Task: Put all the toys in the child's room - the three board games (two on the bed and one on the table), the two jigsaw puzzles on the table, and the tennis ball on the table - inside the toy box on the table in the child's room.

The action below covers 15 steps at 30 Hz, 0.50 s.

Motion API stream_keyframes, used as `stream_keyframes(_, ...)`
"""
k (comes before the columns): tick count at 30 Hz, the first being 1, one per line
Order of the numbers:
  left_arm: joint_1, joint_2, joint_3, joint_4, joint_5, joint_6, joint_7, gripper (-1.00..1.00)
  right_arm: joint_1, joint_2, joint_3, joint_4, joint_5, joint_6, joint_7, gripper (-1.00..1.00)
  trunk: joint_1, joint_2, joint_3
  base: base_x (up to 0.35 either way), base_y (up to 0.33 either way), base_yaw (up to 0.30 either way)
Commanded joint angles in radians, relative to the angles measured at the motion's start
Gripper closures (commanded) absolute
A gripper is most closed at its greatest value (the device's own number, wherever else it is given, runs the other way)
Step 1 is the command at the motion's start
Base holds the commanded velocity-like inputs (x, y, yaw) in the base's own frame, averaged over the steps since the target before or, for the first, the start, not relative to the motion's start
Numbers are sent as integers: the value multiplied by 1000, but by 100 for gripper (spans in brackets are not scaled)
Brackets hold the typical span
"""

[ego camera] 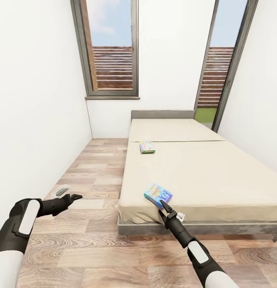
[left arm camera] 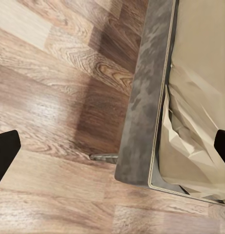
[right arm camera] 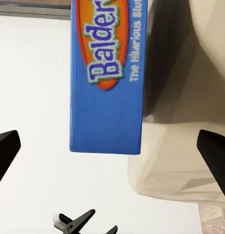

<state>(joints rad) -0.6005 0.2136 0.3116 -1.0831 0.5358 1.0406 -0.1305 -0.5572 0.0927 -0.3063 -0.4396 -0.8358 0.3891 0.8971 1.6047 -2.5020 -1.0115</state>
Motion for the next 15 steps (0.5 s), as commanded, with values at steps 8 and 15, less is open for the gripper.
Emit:
stream_keyframes(8, -1, 0, 1, 0, -10, 4, -11, -100, -4, 1, -8, -1, -17, 1, 2, -100, 0, 0, -1, 6, 0, 0)
stream_keyframes(15, -1, 0, 2, 0, -10, 4, -11, -100, -4, 1, -8, -1, -17, 1, 2, -100, 0, 0, -1, 81, 0, 0)
